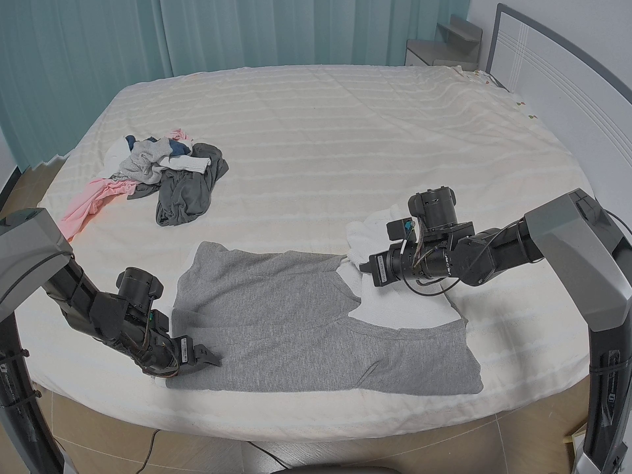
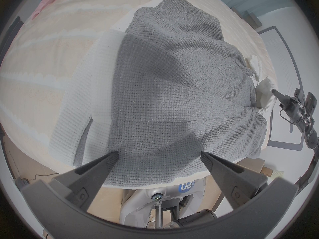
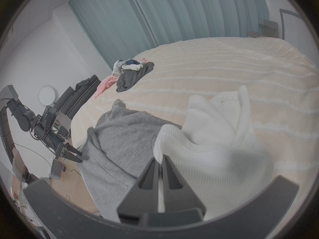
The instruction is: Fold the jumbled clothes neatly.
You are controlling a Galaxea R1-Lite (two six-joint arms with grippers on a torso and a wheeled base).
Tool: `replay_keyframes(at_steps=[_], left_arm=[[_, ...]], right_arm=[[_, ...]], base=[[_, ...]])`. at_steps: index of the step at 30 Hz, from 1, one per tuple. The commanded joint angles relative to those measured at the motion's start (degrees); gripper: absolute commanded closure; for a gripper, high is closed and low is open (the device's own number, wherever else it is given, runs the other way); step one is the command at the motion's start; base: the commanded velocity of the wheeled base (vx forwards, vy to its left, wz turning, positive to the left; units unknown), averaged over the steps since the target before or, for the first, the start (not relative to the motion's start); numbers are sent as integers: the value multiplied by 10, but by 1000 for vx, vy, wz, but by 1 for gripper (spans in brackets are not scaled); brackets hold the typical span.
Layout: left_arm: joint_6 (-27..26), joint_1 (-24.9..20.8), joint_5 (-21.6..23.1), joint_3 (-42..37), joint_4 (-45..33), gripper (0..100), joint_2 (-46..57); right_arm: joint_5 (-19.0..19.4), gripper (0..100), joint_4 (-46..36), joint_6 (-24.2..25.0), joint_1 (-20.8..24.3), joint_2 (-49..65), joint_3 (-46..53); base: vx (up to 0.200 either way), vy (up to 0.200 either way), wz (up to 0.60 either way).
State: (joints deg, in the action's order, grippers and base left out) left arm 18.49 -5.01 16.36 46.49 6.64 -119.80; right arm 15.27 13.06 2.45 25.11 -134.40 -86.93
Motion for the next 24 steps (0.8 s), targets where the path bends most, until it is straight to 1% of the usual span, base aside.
replay_keyframes(at_steps=[1,4,5,11,14,16,17,20,22,24], left_arm=[[1,0,0,0,0,0,-1],[1,0,0,0,0,0,-1],[1,0,0,0,0,0,-1],[12,0,0,0,4,0,-1],[85,0,-2,-2,63,0,0],[104,1,-1,-7,79,0,3],[117,10,-1,-12,97,0,17],[120,40,13,-4,94,0,82],[114,45,16,7,82,0,96],[103,52,16,31,50,0,98]], right_arm=[[-2,100,0,0,1,-4,-7],[-17,100,0,0,-4,-11,-23],[-20,0,0,2,-5,-13,-26],[-24,0,0,29,7,-2,-10],[-31,0,1,55,13,30,22],[-38,0,4,61,13,43,36],[-51,0,6,70,13,68,63],[-67,0,7,85,8,120,128],[-68,0,10,96,6,148,167],[-71,0,30,113,2,181,225]], base=[[0,0,0],[0,0,0],[0,0,0],[0,0,0],[0,0,0],[0,0,0],[0,0,0],[0,0,0],[0,0,0],[0,0,0]])
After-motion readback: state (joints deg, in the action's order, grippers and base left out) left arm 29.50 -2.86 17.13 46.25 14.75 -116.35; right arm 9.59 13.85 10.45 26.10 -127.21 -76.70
